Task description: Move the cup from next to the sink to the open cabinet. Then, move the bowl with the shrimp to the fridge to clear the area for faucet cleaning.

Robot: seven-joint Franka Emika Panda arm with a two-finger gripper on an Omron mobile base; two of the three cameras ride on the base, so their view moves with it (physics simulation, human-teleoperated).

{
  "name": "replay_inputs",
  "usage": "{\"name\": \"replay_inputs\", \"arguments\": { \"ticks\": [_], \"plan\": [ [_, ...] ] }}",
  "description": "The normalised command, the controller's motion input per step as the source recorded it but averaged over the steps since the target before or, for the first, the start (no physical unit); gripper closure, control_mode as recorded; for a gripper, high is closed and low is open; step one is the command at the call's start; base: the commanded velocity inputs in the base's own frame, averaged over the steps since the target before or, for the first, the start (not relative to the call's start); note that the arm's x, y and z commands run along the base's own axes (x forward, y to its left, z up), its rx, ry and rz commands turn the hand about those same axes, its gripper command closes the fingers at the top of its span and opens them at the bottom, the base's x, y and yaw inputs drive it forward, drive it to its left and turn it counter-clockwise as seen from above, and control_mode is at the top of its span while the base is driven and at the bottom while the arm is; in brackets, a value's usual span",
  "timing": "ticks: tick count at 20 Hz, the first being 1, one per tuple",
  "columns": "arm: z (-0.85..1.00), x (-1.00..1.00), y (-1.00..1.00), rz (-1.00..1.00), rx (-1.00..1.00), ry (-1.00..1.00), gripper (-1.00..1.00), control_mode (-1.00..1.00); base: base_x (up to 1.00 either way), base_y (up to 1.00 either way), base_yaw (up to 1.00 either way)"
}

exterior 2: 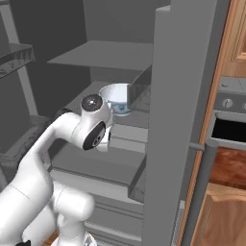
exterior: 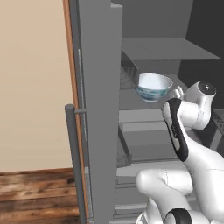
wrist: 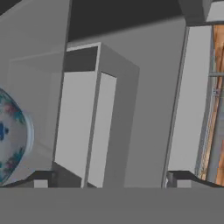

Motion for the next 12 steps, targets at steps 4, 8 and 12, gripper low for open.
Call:
{"name": "replay_inputs", "arguments": {
  "ticks": [4, 8, 12],
  "plan": [
    [-0.91, -1.00, 0.62, 0.00, -0.15, -0.03, -1.00, -1.00, 0.00, 0.00, 0.00],
    [0.61, -1.00, 0.36, 0.00, -0.07, -0.54, -1.00, -1.00, 0.00, 0.00, 0.00],
    [1.00, -1.00, 0.27, 0.00, -0.16, -0.72, -1.00, -1.00, 0.00, 0.00, 0.00]
  ]
}}
